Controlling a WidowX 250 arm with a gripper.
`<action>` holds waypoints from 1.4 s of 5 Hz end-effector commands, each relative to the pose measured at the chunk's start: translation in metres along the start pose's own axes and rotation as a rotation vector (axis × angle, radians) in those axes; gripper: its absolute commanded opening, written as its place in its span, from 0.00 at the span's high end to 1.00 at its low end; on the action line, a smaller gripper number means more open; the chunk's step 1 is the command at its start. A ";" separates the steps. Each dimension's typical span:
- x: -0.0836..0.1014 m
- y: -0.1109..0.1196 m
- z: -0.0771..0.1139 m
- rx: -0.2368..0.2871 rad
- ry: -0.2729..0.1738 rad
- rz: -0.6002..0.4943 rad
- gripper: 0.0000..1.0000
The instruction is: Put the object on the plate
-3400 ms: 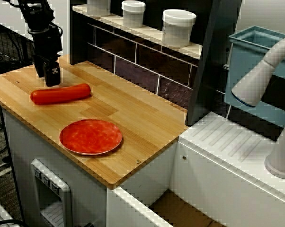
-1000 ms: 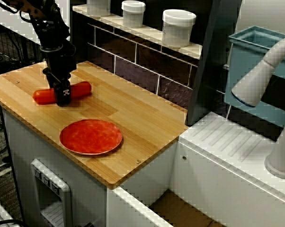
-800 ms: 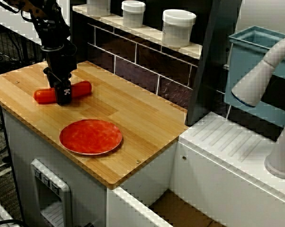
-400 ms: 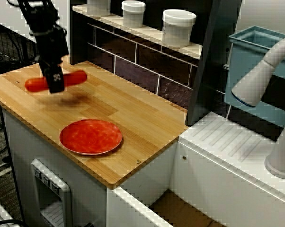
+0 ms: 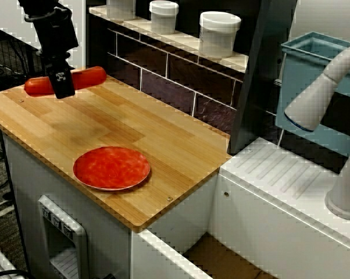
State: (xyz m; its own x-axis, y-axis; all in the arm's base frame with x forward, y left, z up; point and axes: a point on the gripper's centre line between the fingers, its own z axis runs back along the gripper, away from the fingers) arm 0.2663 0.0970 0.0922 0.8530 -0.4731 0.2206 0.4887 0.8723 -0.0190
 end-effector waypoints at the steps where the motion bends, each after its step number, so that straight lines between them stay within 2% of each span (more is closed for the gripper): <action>1: 0.007 -0.050 -0.006 0.038 -0.012 -0.118 1.00; 3: 0.008 -0.089 -0.029 0.063 0.006 -0.184 1.00; 4: 0.009 -0.098 -0.034 0.071 0.007 -0.198 1.00; 7: 0.011 -0.104 -0.037 0.055 0.018 -0.204 1.00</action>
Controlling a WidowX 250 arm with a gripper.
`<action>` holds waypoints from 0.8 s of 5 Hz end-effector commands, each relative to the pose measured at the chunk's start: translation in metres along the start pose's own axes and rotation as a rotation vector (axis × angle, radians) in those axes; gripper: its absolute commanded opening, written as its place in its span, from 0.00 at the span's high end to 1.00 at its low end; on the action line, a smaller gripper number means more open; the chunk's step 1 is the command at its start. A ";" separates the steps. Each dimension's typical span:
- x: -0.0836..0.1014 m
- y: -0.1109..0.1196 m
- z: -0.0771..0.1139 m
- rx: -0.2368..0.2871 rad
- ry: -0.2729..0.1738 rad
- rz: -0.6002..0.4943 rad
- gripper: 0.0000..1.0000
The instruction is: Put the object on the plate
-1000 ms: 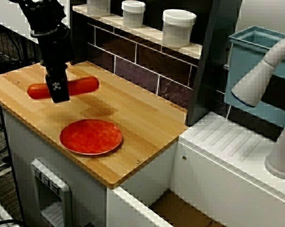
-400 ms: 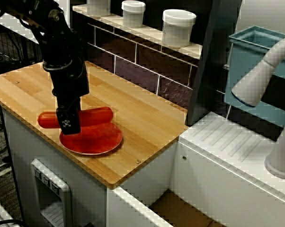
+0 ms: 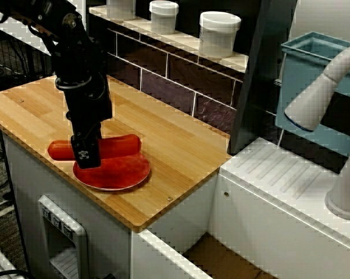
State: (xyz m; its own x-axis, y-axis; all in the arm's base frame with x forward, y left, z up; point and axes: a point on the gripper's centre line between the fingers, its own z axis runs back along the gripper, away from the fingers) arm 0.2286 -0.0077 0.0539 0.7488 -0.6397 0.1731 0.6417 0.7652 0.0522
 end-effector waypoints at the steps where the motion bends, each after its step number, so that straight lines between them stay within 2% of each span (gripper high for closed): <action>1: 0.001 0.006 -0.005 0.027 -0.007 -0.003 1.00; 3: 0.008 0.007 -0.021 0.037 0.012 0.006 1.00; 4: 0.011 0.010 -0.025 0.046 0.029 0.010 0.28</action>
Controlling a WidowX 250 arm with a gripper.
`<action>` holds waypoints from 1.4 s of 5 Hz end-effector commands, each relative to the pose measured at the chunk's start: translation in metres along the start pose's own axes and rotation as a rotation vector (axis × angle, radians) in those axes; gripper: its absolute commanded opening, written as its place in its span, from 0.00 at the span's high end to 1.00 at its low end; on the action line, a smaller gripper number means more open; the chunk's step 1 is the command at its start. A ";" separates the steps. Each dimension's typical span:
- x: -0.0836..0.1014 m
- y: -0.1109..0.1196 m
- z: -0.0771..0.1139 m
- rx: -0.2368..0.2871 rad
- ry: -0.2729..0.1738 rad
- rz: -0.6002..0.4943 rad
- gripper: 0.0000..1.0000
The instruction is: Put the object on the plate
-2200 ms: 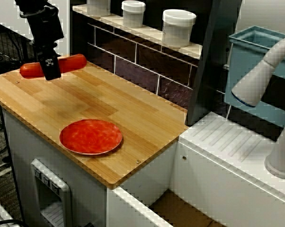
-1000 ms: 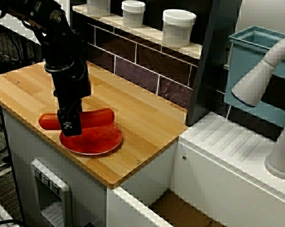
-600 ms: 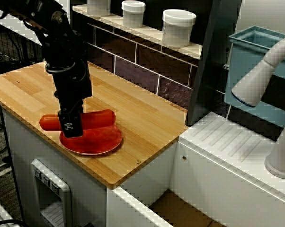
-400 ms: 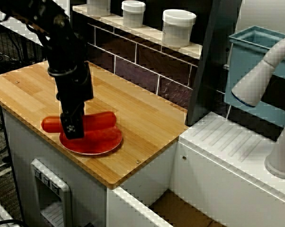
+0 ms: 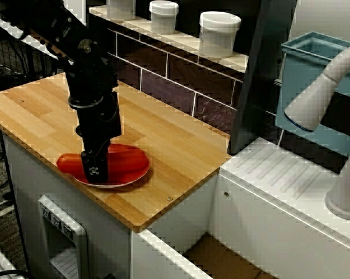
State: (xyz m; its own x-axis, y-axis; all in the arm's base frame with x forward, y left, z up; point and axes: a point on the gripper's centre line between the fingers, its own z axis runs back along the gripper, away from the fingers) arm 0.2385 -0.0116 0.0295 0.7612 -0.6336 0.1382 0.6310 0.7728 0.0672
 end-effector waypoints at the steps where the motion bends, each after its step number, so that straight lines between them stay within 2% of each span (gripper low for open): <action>1: 0.006 0.011 -0.002 0.030 0.003 0.003 0.00; 3: 0.001 0.018 0.006 0.025 0.011 0.015 0.00; 7: 0.001 0.018 0.006 0.025 0.011 0.015 0.00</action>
